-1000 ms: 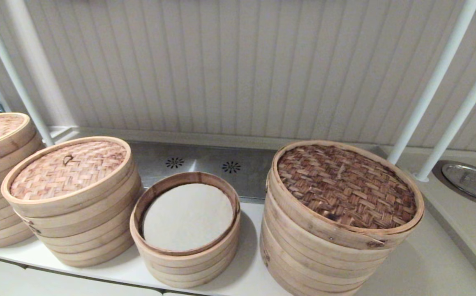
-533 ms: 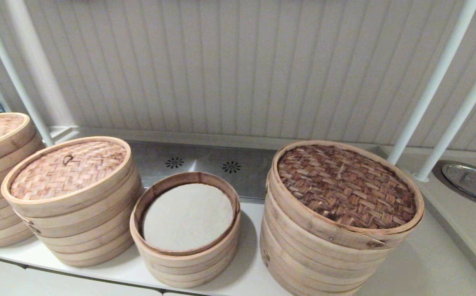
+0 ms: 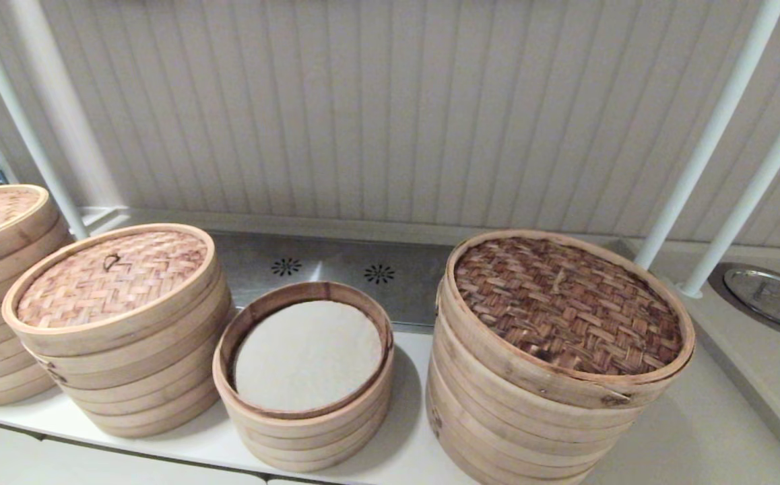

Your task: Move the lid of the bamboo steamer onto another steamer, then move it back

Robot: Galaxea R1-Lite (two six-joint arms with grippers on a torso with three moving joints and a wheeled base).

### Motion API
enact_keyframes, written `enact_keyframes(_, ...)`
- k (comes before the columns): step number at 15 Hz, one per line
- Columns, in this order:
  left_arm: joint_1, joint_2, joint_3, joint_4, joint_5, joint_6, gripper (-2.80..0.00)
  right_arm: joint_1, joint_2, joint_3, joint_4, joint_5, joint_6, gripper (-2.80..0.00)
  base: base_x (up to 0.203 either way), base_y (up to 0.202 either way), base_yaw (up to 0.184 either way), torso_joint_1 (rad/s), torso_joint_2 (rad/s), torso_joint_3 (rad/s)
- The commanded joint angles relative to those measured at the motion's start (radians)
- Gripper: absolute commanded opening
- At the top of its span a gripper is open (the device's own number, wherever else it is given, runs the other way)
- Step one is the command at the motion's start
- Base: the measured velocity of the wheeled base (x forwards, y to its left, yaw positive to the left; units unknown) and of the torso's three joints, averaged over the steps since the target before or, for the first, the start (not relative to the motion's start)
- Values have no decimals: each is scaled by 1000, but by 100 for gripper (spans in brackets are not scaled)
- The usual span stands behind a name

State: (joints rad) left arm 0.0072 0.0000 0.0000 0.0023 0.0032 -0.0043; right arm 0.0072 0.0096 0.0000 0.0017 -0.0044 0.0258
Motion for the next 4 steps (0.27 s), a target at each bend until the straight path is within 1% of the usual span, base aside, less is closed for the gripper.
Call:
enact_keyframes(1,0,2,3,-1,0,0,-280,0,0,0,0,0,0,-280,0,0,0,0,0,0)
enact_keyframes(4,0,2,3,-1,0,0,-280,0,0,0,0,0,0,-280,0,0,0,0,0,0)
